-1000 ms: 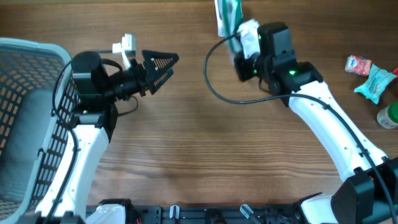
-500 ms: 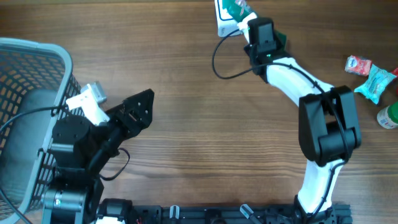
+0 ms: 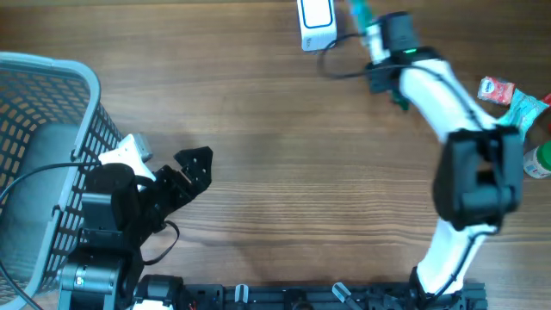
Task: Scan the item barcode
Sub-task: 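Carry the gloves pack right and drop it at the table edge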
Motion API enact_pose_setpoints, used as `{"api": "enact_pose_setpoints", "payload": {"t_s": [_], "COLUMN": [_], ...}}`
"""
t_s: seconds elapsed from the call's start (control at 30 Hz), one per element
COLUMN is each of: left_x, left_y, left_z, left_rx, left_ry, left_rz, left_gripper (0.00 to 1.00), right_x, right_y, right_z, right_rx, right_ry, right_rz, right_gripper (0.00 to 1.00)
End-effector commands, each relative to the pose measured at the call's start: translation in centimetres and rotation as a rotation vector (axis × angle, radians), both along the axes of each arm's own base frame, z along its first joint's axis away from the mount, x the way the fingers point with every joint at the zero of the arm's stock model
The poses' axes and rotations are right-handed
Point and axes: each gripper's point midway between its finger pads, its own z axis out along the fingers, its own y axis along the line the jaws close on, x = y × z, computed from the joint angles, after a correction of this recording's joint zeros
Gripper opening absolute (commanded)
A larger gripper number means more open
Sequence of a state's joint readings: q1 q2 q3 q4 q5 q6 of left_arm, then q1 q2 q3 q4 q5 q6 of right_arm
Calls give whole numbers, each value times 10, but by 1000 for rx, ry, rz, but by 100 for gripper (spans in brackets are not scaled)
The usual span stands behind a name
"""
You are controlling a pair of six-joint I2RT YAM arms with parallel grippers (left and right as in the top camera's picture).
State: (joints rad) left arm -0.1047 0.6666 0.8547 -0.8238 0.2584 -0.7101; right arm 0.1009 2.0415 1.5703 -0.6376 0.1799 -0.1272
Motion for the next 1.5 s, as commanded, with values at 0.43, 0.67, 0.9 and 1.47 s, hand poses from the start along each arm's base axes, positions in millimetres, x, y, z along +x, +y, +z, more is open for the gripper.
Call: {"api": "enact_pose_setpoints", "payload": {"t_s": [0.43, 0.67, 0.9, 1.47], "left_x": [-2, -2, -2, -2], "left_y": [1, 1, 1, 1], "left_z": [-1, -1, -1, -1], "left_rx": [23, 23, 23, 23], "left_ry": [0, -1, -1, -1], "left_rz": [-10, -10, -10, -10], "left_gripper": [100, 100, 100, 100], "right_x": [-73, -63, -62, -160], "right_y": [-221, -199, -194, 21], "right_z": [50, 58, 79, 325], "right_rx": [707, 813, 843, 746], "right_ry": [-98, -102, -138, -510], "right_rz": [-665, -627, -611, 146], "right_gripper": [77, 100, 100, 100]}}
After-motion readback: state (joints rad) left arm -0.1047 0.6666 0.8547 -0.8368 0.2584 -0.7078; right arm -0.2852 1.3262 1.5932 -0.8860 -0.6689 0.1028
